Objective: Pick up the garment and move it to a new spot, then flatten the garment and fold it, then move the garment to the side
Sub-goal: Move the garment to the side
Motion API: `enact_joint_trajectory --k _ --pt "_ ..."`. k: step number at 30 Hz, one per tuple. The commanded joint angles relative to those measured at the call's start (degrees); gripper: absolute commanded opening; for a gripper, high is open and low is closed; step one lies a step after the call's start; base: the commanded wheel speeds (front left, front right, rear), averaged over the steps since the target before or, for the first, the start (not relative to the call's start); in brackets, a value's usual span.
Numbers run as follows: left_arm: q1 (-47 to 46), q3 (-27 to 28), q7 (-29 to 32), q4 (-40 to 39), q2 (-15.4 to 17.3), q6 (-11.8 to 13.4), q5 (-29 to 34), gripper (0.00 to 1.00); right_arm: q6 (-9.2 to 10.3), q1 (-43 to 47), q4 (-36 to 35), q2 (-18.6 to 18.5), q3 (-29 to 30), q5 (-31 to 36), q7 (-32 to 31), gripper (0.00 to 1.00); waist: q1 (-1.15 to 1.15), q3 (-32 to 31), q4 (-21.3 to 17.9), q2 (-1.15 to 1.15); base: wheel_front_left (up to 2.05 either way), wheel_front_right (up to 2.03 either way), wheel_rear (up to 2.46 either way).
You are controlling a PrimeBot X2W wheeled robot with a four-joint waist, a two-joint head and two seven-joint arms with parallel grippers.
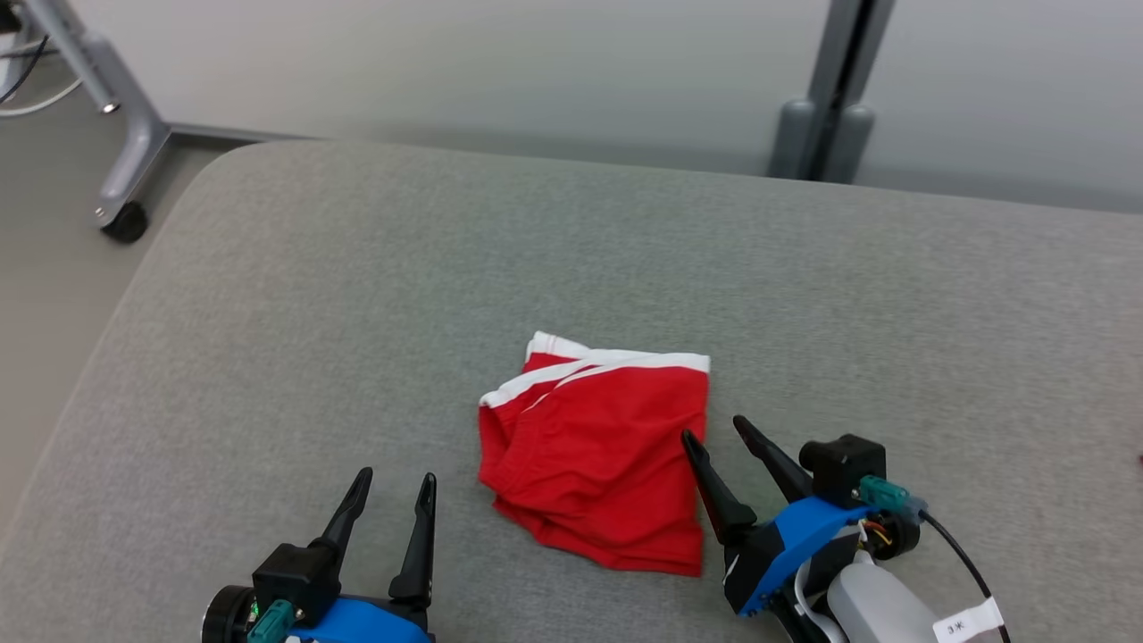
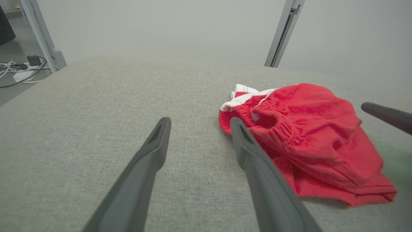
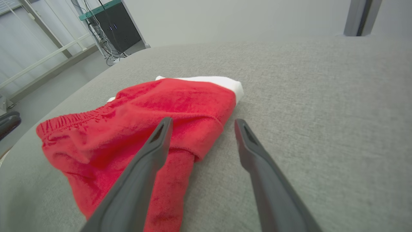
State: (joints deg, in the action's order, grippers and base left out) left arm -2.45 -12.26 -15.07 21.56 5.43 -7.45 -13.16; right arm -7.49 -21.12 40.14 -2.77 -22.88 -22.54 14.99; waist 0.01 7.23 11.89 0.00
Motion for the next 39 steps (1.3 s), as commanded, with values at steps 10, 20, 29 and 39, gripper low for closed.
enact_joint_trajectory --k 10,20,29,39 --pt "-1.9 -0.6 -0.1 0.5 1.0 -0.1 -1.6 1.00 -0.01 -5.0 12.0 -0.1 -5.1 -5.4 0.0 0.00 -0.01 3.0 4.9 0.00 0.00 0.00 0.00" --pt "-0.4 -0.9 -0.1 -1.6 0.7 -0.1 -1.1 1.00 0.01 -2.4 6.6 -0.3 2.7 2.6 0.1 0.00 -0.01 0.1 -4.5 0.00 0.00 0.00 0.00" --pt "-1.2 -6.0 -0.1 -4.5 0.2 -0.1 -1.3 1.00 0.01 1.7 3.1 -0.3 3.8 5.3 0.1 0.00 -0.01 -1.4 -21.6 0.00 0.00 0.00 0.00" --pt "-2.3 -11.7 -0.1 -6.1 0.8 -0.1 -2.2 1.00 0.00 4.5 0.1 -0.2 3.2 5.6 0.1 0.00 -0.01 0.3 -33.6 0.00 0.00 0.00 0.00"
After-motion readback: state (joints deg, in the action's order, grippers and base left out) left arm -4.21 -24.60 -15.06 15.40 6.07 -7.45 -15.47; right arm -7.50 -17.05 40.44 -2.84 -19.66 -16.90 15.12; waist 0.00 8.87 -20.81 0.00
